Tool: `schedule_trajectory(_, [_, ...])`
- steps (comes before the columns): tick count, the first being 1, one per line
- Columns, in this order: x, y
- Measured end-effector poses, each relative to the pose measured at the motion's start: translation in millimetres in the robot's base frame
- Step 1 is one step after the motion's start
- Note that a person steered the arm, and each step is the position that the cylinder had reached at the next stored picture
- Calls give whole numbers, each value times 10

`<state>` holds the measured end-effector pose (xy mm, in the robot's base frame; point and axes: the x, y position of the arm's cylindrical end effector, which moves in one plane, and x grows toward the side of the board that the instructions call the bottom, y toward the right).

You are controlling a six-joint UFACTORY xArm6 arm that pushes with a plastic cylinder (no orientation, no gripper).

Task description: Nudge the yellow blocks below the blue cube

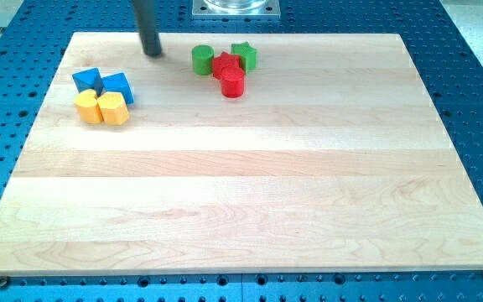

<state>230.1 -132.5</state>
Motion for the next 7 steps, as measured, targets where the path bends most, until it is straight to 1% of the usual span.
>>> schedule_trajectory(1, [5,-63])
schedule_trajectory(2, [93,-715])
schedule_trajectory(3, [891,-1070])
schedule_trajectory(4, [1246,-1125])
schedule_trajectory(5, [1230,-1297])
schedule_trajectory(6, [1593,-1560])
schedule_trajectory(7, [2250,-1601])
